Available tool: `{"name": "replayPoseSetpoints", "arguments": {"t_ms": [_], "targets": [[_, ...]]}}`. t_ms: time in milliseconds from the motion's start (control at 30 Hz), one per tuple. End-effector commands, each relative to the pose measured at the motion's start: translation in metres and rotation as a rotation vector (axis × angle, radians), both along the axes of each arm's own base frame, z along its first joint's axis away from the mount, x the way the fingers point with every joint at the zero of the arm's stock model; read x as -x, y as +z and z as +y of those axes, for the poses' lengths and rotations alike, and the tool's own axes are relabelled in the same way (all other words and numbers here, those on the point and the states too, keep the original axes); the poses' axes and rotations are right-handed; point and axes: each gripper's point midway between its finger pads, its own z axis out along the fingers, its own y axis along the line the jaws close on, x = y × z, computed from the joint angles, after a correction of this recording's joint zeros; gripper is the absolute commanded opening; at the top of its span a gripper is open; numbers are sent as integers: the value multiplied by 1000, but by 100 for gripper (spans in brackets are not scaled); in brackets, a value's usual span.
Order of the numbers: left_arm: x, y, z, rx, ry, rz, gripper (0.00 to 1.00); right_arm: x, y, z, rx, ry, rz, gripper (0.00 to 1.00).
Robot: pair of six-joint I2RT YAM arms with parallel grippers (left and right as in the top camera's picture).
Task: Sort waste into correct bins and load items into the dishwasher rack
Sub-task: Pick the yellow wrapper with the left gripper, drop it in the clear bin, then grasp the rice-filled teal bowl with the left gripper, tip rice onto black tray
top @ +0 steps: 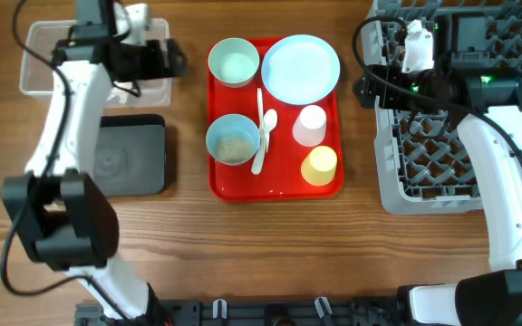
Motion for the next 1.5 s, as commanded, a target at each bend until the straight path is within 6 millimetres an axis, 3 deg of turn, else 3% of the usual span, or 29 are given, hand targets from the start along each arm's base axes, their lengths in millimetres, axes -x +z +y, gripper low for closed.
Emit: {"name": "replayPoseSetpoints", "arguments": {"t_ms": [0,33,133,233,300,533,800,1000,1100,1267,1367,1467], "targets": [[43,3,-80,61,-239,77,95,-6,3,1,1,-5,-14,93],[58,-11,-97,7,-296,124,95,-6,3,1,1,-5,-13,93],[83,-40,-123,-149,-353,206,94,-4,2,1,2,-5,-5,93],[101,-59,-148,-233,-375,249,89,-4,2,1,0,-7,-5,93],[107,-73,-156,-291,-396,265,81,-4,2,1,0,-8,-3,93],[121,-121,-157,-332,-330,365,72,-3,2,1,0,-8,-1,93],[126,-133,-158,-333,-336,371,49,-3,2,1,0,-8,-1,93],[142,-155,-156,-346,-353,397,47,-5,3,1,0,-8,-9,93],[138,-155,-158,-340,-352,380,45,-6,3,1,0,-8,-11,93],[137,-153,-159,-338,-352,374,5,-6,3,1,0,-8,-12,93],[137,-144,-158,-333,-350,361,4,-6,3,1,0,-8,-13,93],[131,-119,-157,-305,-307,324,4,-6,3,1,0,-8,-13,93]]}}
